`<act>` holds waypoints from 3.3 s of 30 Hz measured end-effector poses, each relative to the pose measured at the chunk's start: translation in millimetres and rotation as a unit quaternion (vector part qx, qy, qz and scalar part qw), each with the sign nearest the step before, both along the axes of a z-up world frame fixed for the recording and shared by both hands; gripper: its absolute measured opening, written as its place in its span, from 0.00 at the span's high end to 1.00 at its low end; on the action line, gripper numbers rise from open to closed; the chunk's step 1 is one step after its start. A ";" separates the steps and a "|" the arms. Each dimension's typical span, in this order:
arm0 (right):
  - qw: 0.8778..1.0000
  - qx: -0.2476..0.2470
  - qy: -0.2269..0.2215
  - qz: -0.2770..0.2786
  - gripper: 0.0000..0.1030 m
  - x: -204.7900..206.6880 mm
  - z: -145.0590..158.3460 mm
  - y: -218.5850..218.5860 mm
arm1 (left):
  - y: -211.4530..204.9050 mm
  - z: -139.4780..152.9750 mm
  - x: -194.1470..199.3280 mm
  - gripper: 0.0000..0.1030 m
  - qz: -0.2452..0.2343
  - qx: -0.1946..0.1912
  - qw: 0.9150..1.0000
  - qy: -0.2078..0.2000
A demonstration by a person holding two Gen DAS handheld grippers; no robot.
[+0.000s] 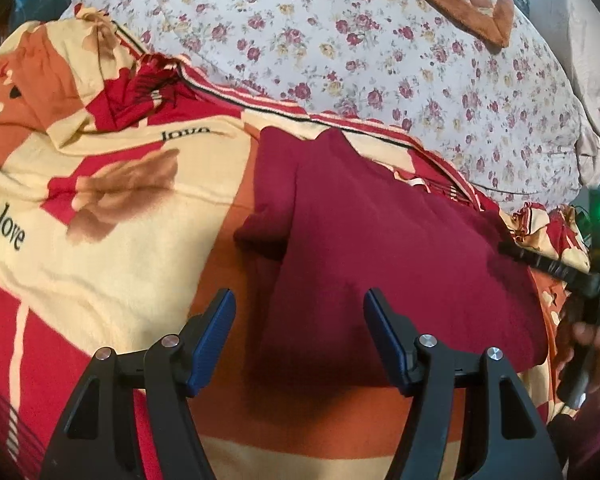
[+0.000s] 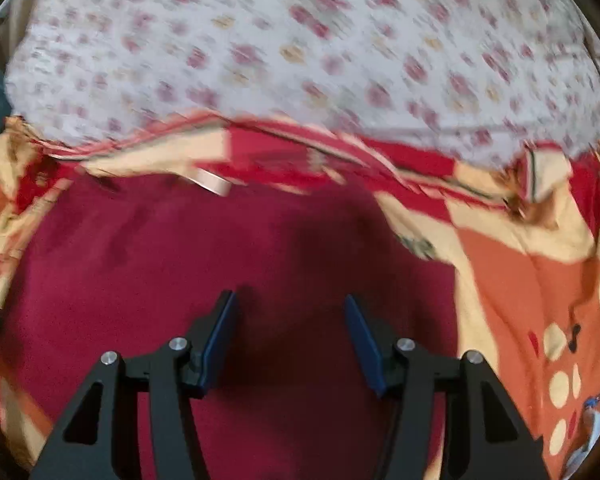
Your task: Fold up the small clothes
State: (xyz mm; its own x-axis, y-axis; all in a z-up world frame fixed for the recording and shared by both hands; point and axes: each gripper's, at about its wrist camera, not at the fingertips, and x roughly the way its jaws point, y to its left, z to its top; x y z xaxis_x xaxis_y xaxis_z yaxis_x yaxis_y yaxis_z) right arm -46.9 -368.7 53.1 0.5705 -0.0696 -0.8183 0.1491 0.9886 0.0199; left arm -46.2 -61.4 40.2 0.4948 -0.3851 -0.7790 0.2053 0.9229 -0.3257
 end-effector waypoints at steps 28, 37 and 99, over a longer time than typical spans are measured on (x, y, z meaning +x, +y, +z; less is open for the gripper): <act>0.976 0.113 0.069 0.174 0.75 138.8 -31.8 163.4 | 3.4 -21.3 31.7 0.56 0.005 -0.047 0.999 0.012; 0.973 0.166 0.073 0.146 0.70 128.4 -22.7 138.7 | -12.8 0.9 16.4 0.99 -0.050 -0.088 0.994 -0.038; 0.979 0.158 -0.018 0.130 0.79 41.7 56.1 23.3 | -136.7 66.8 -35.2 1.00 -0.154 -0.017 0.986 -0.067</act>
